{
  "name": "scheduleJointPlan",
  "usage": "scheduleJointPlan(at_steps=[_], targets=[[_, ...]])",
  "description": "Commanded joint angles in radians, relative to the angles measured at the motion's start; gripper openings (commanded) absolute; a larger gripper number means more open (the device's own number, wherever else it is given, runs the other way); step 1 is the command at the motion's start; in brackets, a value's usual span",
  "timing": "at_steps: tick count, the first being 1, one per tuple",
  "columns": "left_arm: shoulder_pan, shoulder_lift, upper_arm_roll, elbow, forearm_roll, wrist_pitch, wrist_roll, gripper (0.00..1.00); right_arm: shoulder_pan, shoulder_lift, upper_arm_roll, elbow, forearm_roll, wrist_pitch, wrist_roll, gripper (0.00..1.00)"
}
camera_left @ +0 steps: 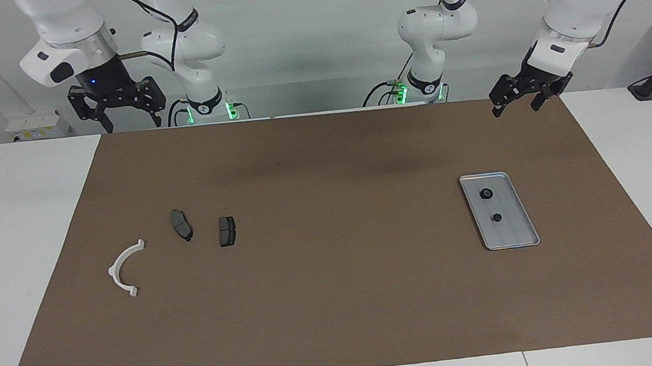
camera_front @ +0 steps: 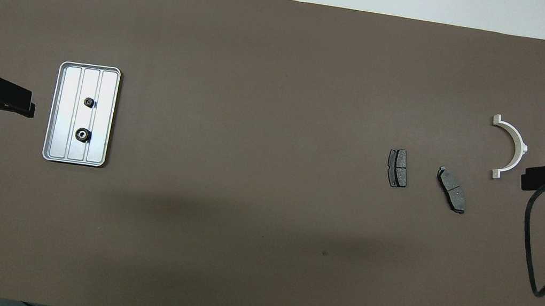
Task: Place bearing gear from tray to pile
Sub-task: 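Reach the left gripper down to a black gear in the silver tray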
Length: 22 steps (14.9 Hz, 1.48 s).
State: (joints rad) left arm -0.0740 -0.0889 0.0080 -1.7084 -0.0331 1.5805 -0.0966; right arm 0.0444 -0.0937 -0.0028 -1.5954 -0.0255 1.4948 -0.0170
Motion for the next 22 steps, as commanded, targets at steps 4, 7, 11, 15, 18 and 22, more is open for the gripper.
scheduleJointPlan(at_steps=[4, 7, 11, 15, 18, 22], targets=[[-0.003, -0.034, 0.004, -0.019, -0.016, 0.004, -0.011, 1.0, -0.015, -0.014, 0.004, -0.009, 0.013, 0.001, -0.017, 1.0], [0.006, -0.04, 0.013, -0.023, 0.002, 0.009, 0.01, 1.0, -0.015, -0.014, 0.004, -0.011, 0.013, -0.001, -0.018, 1.0], [0.104, -0.063, 0.017, -0.104, 0.102, 0.163, 0.098, 0.98, -0.015, -0.014, 0.004, -0.011, 0.013, -0.001, -0.018, 1.0], [0.126, -0.002, 0.017, -0.171, 0.082, 0.337, 0.129, 1.0, -0.015, -0.014, 0.004, -0.011, 0.013, -0.001, -0.017, 1.0], [0.088, 0.086, 0.012, -0.171, 0.055, 0.427, 0.114, 1.0, -0.015, -0.014, 0.004, -0.011, 0.013, -0.001, -0.017, 1.0], [0.063, 0.164, 0.012, -0.181, 0.053, 0.483, 0.09, 0.99, -0.015, -0.014, 0.004, -0.011, 0.016, 0.001, -0.015, 1.0]])
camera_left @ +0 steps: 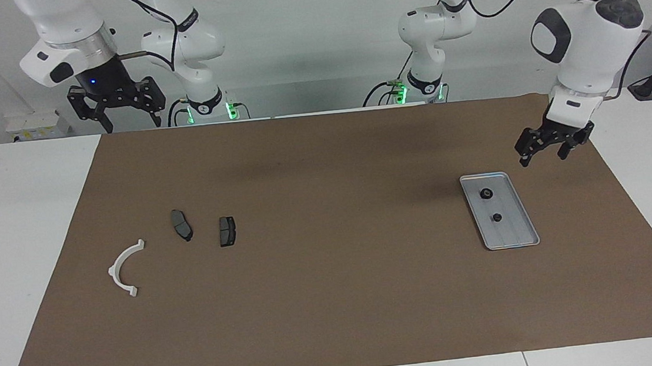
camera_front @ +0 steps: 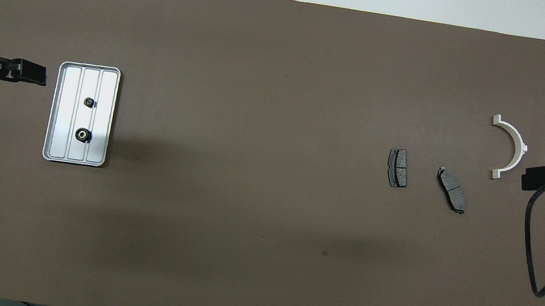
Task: Place bearing gear from tray to pile
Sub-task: 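Reach the left gripper down to a black gear in the silver tray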
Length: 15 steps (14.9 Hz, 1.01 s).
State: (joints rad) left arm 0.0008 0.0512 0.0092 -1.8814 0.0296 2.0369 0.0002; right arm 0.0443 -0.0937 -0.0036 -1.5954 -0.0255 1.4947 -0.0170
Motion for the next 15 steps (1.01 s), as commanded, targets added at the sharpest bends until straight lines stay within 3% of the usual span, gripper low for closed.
scheduleJointPlan(at_steps=[1, 5, 15], targets=[[-0.013, 0.024, 0.011, -0.037, -0.01, 0.058, -0.006, 0.99, -0.015, -0.014, 0.005, -0.011, 0.016, 0.001, -0.015, 1.0], [-0.01, 0.027, 0.011, -0.16, -0.011, 0.204, -0.006, 0.99, -0.017, -0.014, 0.004, -0.011, 0.016, 0.001, -0.015, 1.0], [-0.015, 0.076, 0.011, -0.285, -0.033, 0.287, -0.028, 0.99, -0.017, -0.014, 0.004, -0.011, 0.016, 0.002, -0.017, 1.0]])
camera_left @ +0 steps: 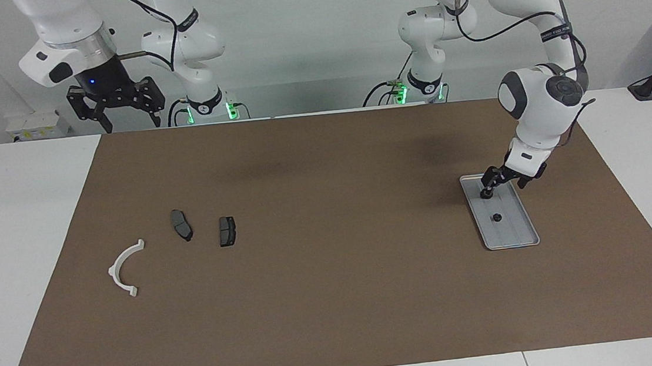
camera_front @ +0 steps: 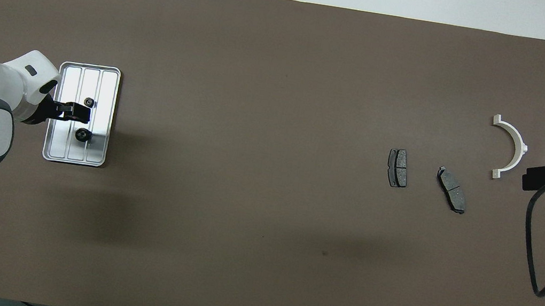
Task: Place bearing gear from tray to pile
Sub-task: 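Grasp the black gear with the left gripper and lift it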
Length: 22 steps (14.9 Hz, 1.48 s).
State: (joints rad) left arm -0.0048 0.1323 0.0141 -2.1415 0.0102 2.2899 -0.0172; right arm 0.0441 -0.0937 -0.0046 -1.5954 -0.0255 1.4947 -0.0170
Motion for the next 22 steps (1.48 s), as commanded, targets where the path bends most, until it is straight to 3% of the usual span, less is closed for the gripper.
scheduleJointPlan(at_steps=[1, 5, 13, 22], targets=[[-0.009, 0.001, 0.006, -0.026, -0.013, 0.043, -0.012, 0.99, -0.016, -0.014, 0.005, -0.011, 0.016, 0.002, -0.017, 1.0], [-0.012, 0.033, 0.006, -0.051, -0.013, 0.105, -0.033, 0.98, -0.016, -0.014, 0.005, -0.011, 0.016, 0.001, -0.017, 1.0], [-0.067, 0.021, 0.003, -0.089, -0.015, 0.091, -0.093, 0.98, -0.016, -0.014, 0.005, -0.011, 0.018, 0.004, -0.015, 1.0], [-0.037, 0.02, 0.006, -0.092, -0.015, 0.097, -0.063, 0.96, -0.016, -0.014, 0.005, -0.011, 0.018, 0.004, -0.012, 1.0]])
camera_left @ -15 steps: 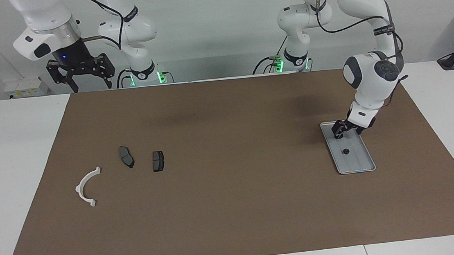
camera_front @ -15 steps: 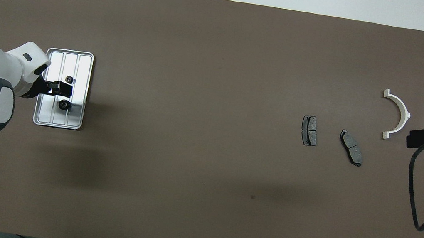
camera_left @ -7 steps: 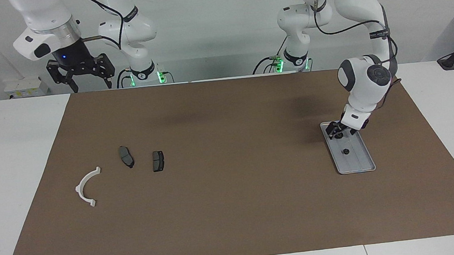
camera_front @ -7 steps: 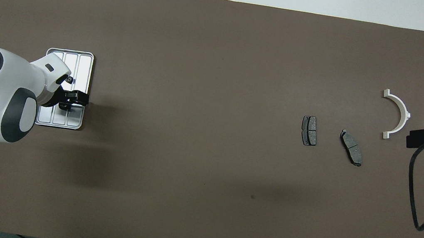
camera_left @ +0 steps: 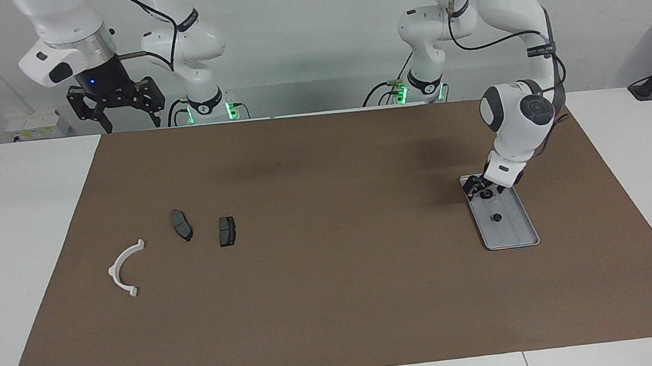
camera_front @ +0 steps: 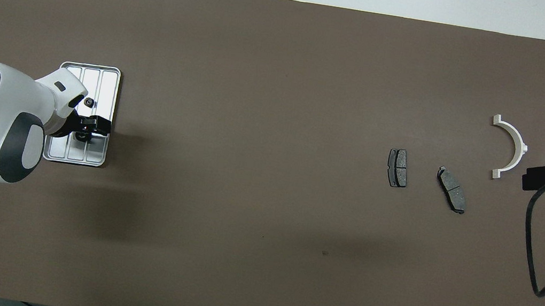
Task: Place bearing gear from tray to pile
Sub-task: 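Grasp the black gear with the left gripper and lift it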
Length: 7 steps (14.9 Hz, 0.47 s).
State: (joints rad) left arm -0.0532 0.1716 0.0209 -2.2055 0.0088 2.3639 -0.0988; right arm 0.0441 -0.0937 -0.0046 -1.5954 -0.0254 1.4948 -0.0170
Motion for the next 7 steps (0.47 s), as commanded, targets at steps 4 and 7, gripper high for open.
scheduleJointPlan(at_steps=[4, 7], targets=[[0.013, -0.015, -0.001, -0.033, -0.013, 0.028, 0.021, 0.94, -0.016, -0.012, 0.005, -0.011, 0.018, 0.005, -0.009, 1.0], [0.012, -0.014, -0.001, -0.033, -0.013, 0.029, 0.021, 0.91, -0.016, -0.014, 0.005, -0.011, 0.018, 0.005, -0.009, 1.0]])
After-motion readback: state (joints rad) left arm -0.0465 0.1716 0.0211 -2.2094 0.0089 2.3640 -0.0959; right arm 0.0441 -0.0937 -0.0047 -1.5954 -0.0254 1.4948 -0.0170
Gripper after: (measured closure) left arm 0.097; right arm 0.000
